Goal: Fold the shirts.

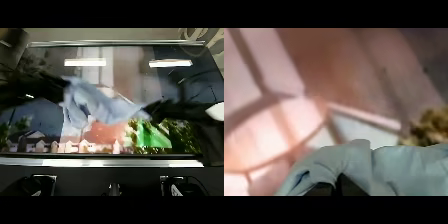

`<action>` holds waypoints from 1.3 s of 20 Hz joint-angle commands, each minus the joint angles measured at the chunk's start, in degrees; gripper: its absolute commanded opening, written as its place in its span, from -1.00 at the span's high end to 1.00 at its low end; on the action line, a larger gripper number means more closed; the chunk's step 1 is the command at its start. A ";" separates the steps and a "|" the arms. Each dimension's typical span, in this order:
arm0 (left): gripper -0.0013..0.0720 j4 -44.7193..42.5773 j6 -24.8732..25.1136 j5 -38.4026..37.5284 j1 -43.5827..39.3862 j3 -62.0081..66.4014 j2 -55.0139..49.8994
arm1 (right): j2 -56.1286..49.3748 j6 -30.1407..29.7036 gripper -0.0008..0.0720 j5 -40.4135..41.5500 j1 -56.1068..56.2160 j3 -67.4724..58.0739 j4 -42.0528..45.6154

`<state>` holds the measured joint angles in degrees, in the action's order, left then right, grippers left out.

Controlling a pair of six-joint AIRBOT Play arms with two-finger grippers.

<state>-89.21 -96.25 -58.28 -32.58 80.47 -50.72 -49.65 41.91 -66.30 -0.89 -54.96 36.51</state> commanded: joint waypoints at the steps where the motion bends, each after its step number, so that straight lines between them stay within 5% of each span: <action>1: 0.90 -2.78 -1.95 -3.39 0.46 21.88 4.09 | 6.10 -1.09 0.93 -2.73 -9.92 -27.43 1.84; 3: 0.90 -2.75 -7.06 -3.34 0.46 29.49 6.40 | 8.72 -1.40 0.93 -2.16 -10.86 -39.74 3.48; 5: 0.90 -3.72 -7.13 -6.99 0.48 30.08 9.55 | 10.56 2.25 0.93 -4.02 -10.86 -46.45 9.09; 9: 0.90 -14.12 -8.35 -29.70 0.48 26.40 10.93 | 11.32 11.08 0.93 -16.22 -10.86 -47.76 32.50; 14: 0.90 -11.26 -9.94 -29.83 0.46 6.67 9.90 | 4.79 13.70 0.93 -35.12 -10.86 -43.04 33.88; 18: 0.90 1.55 -12.02 -10.56 0.46 -20.76 8.11 | 4.46 14.43 0.93 -29.83 -10.84 -18.47 31.52; 21: 0.90 8.72 -12.02 6.64 0.55 -32.65 1.49 | 3.17 14.19 0.93 -13.88 -10.86 1.66 32.37; 26: 0.89 11.13 -11.58 9.18 1.46 -28.15 -18.91 | -4.33 14.21 0.93 -3.80 -10.86 10.03 32.04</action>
<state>-82.08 -107.90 -53.84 -31.44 52.29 -59.77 -50.43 56.01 -76.36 -11.77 -50.35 68.90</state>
